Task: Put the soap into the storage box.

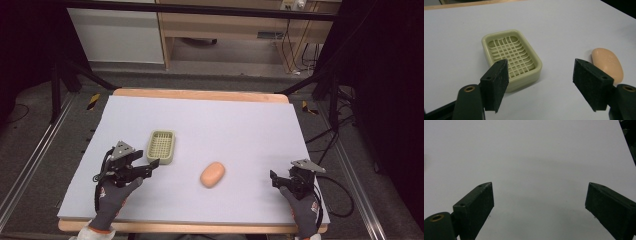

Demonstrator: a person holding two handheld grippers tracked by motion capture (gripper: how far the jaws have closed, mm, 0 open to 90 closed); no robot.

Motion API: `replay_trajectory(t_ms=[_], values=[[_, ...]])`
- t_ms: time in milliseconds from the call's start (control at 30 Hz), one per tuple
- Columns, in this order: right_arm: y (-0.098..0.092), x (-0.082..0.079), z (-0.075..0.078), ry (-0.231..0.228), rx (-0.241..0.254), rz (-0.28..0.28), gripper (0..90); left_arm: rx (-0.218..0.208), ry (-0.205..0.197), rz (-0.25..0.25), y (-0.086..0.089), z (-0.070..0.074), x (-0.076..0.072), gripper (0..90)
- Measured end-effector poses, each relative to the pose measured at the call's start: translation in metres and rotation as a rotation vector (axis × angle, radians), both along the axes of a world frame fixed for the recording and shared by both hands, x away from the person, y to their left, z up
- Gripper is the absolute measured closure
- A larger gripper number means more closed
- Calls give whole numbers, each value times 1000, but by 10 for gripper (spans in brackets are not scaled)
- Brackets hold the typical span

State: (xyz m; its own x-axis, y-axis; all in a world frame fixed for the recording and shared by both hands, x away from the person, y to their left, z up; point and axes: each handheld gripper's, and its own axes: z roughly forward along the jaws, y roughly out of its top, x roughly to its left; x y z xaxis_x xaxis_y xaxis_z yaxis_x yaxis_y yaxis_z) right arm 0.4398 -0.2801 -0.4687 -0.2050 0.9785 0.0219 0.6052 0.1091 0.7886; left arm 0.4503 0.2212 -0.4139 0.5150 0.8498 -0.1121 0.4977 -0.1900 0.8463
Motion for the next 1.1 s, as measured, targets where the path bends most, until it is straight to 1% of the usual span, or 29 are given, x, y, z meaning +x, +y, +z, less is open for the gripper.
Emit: replay_trajectory(t_ms=[100, 167, 300, 400, 433, 467, 600, 733, 900, 1067, 1100], values=[[0, 0, 0, 2, 1, -1, 87, -2, 0, -9, -3, 2, 1, 284], [0, 0, 0, 1, 2, 0, 87, 3, -8, -21, -10, 5, 2, 284], [1, 0, 0, 1, 2, 3, 86, -3, -11, -38, -20, 7, 2, 285], [2, 0, 0, 4, -1, 7, 86, 0, -11, -48, -24, 8, 3, 287], [2, 0, 0, 7, -2, 8, 86, -2, -9, -54, -29, 8, 5, 287], [2, 0, 0, 8, 0, 7, 86, -2, -9, -54, -29, 8, 5, 288], [2, 0, 0, 6, 2, 8, 85, 6, -11, -75, -40, 9, 5, 291], [3, 1, -1, 13, 2, 10, 85, 14, -9, -88, -46, 10, 6, 294], [3, 1, -1, 16, -4, 11, 85, 6, -4, -98, -51, 9, 7, 299], [4, 1, -1, 19, -2, 14, 85, 7, 2, -105, -56, 8, 8, 301], [4, 1, -1, 20, -3, 16, 85, 11, 3, -110, -59, 8, 8, 303]])
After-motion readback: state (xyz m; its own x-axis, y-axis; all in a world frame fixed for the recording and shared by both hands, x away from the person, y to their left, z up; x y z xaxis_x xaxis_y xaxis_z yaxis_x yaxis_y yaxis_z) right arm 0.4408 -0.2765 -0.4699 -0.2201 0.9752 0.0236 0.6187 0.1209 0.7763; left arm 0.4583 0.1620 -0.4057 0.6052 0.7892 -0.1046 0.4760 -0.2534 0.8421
